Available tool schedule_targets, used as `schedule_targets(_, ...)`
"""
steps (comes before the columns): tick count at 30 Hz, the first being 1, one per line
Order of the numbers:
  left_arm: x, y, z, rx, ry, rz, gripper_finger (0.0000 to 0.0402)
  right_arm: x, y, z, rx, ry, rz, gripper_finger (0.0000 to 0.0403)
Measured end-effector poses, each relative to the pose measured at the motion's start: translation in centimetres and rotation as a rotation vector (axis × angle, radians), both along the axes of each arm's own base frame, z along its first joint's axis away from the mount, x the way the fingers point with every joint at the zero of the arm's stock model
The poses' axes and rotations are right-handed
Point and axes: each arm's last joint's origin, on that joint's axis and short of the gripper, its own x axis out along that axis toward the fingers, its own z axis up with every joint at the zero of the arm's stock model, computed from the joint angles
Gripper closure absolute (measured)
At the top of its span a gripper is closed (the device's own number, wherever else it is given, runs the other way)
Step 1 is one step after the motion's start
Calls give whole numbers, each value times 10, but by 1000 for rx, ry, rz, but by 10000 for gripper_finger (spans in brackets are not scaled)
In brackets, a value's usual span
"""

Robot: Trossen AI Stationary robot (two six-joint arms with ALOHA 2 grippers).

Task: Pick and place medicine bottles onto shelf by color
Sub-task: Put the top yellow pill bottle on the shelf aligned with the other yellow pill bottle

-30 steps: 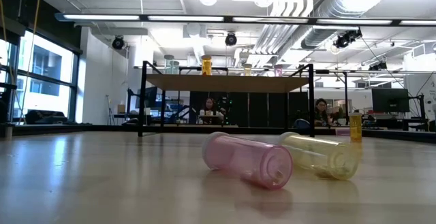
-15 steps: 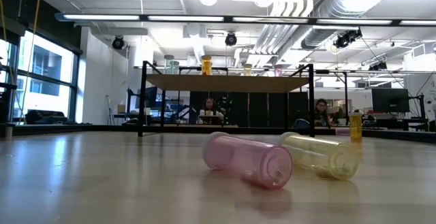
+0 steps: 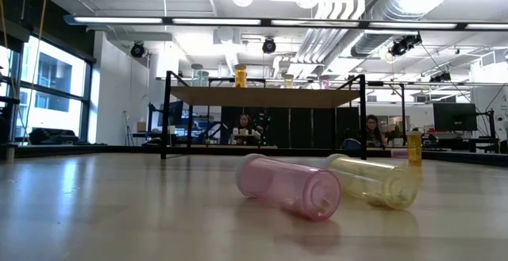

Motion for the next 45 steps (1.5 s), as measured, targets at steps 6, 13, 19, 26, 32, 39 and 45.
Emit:
schedule_targets(6, 0, 1, 0, -4, -1, 17, 200, 9, 0, -5, 12, -17, 5, 321)
schedule_targets(13, -1, 5, -2, -21, 17, 52, 208, 12, 0, -6, 26, -21, 4, 321)
schedule_targets(19, -1, 5, -4, -13, 35, 62, 250, 12, -1, -4, 22, -38, -3, 321)
schedule_targets(26, -1, 5, -4, -12, 37, 68, 290, 12, -1, -6, 21, -24, -5, 321)
schedule_targets(32, -1, 5, -4, -13, 39, 68, 298, 12, -1, -7, 25, -17, -5, 321)
schedule_targets(39, -1, 5, -4, -14, 40, 68, 305, 12, -1, -7, 29, -11, 4, 320)
schedule_targets(45, -1, 5, -4, -15, 44, 68, 310, 12, -1, -7, 30, -6, 4, 320)
